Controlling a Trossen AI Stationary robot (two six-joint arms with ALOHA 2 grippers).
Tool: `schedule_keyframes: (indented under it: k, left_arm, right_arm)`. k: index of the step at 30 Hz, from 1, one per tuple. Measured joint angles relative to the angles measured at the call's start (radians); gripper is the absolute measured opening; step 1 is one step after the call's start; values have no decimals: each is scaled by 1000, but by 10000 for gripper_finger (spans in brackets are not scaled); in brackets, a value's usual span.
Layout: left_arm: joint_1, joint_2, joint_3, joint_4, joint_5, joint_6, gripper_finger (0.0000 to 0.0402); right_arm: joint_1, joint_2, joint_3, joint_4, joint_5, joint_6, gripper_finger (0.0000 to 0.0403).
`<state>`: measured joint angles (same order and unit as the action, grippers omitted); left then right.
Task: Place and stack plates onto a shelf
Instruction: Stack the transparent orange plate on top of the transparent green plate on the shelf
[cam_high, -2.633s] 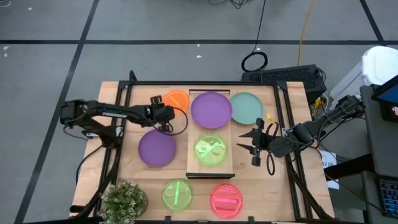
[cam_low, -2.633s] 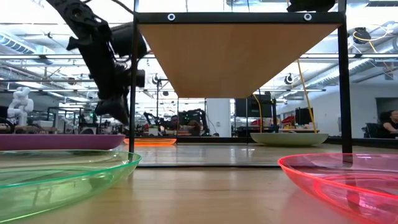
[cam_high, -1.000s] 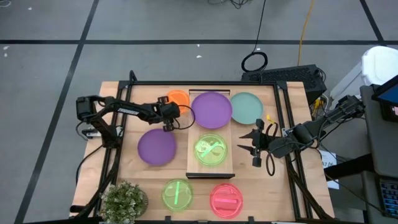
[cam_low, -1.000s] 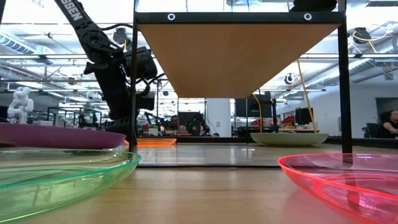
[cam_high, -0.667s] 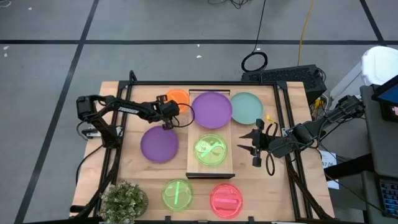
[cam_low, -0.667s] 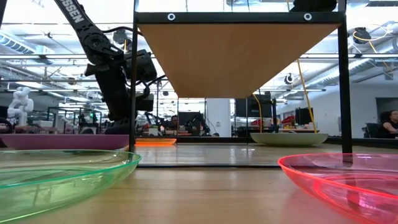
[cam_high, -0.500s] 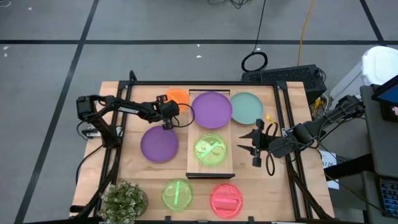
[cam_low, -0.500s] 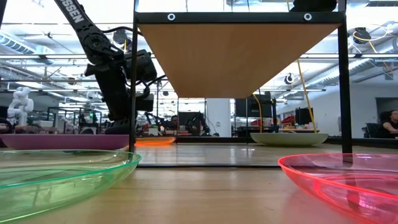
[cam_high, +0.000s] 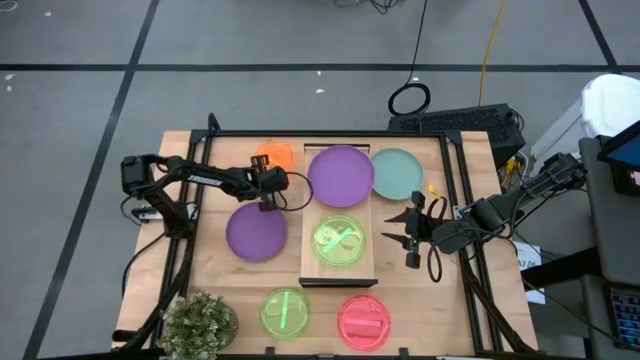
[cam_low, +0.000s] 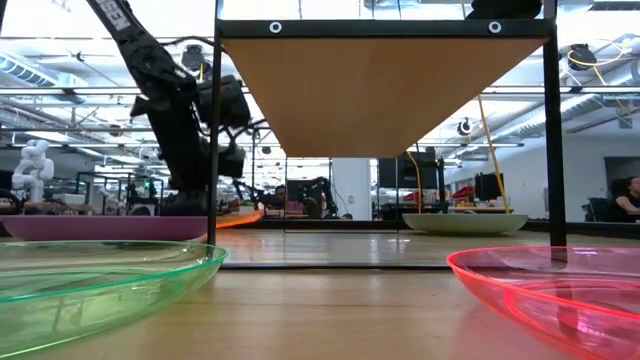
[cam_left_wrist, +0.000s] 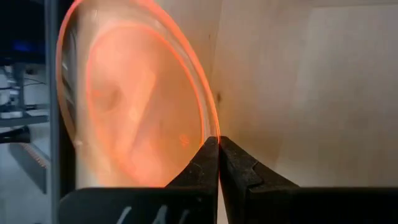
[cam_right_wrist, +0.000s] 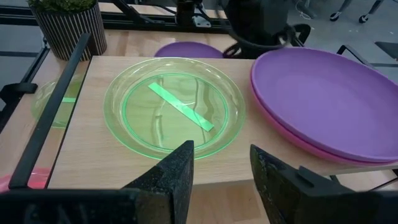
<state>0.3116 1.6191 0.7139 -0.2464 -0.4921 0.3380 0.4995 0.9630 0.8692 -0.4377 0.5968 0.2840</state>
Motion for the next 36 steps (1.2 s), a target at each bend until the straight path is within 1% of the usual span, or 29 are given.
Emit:
schedule_keyframes:
  k: [5, 9, 13, 16, 23, 28, 32, 34, 36]
  left_arm:
    - [-58, -87, 35, -96, -57, -50, 2]
    - [-87, -168, 64, -221, -62, -132, 2]
    - [-119, -255, 67, -296, -61, -200, 2]
    - [-166, -328, 67, -336, -58, -222, 1]
    - [-315, -525, 68, -327, -58, -200, 1]
    - [-407, -617, 68, -283, -59, -190, 1]
    - [-475, -642, 68, -213, -59, -151, 1]
    - [-504, -640, 68, -165, -59, -116, 1]
    - [-532, -639, 67, -121, -60, -79, 1]
  right_arm:
    - [0, 0, 0, 2, 0, 0, 141]
    - [0, 0, 0, 9, 0, 0, 141]
    - [0, 0, 0, 15, 0, 3, 141]
    - [0, 0, -1, 17, -1, 3, 141]
    - [-1, 0, -1, 15, 0, -8, 141]
    - [-3, 0, -1, 8, 19, -11, 141]
    - [-10, 5, -17, 24, 142, -14, 141]
    - [-29, 7, -58, 59, 203, -29, 138]
    - [-65, 8, -111, 132, 229, -53, 128]
